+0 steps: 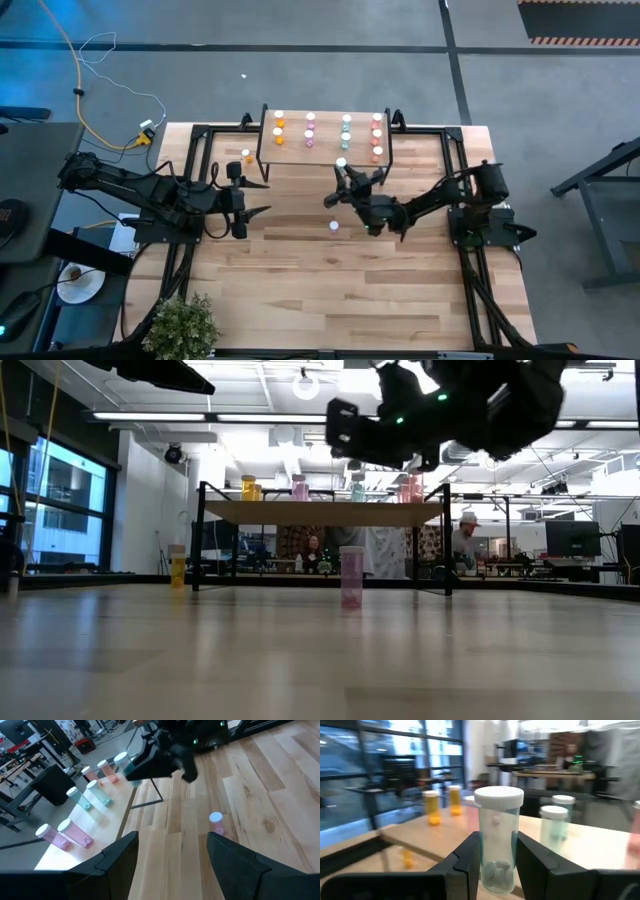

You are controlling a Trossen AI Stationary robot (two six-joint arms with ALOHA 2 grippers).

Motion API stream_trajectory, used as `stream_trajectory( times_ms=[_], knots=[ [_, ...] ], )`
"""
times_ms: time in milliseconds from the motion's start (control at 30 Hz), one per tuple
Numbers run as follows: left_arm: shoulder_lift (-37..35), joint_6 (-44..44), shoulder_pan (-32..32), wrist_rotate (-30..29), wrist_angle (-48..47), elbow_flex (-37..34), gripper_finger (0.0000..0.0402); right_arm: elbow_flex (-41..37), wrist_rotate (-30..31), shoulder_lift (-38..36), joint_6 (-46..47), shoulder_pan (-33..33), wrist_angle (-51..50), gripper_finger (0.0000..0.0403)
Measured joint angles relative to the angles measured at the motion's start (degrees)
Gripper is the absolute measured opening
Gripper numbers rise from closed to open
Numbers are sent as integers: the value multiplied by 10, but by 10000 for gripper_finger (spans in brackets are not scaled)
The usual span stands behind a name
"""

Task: Pick and place medicine bottles onto shelf by color
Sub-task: Put the green pill bottle on the shelf aligned with the other green pill bottles

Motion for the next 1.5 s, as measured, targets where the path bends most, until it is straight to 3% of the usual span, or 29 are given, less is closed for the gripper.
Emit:
stream_trajectory(
  times_ms=[367, 1100, 1500],
  knots=[
    [0, 5, 0, -1, -1, 0, 225, 69, 121, 89, -14, -8, 14, 94],
    [0, 11, 0, -2, -1, 0, 225, 74, 122, 100, -42, -60, 41, 94],
    [0, 10, 0, -2, 0, 0, 225, 74, 122, 100, 13, -70, 3, 94]
  ],
)
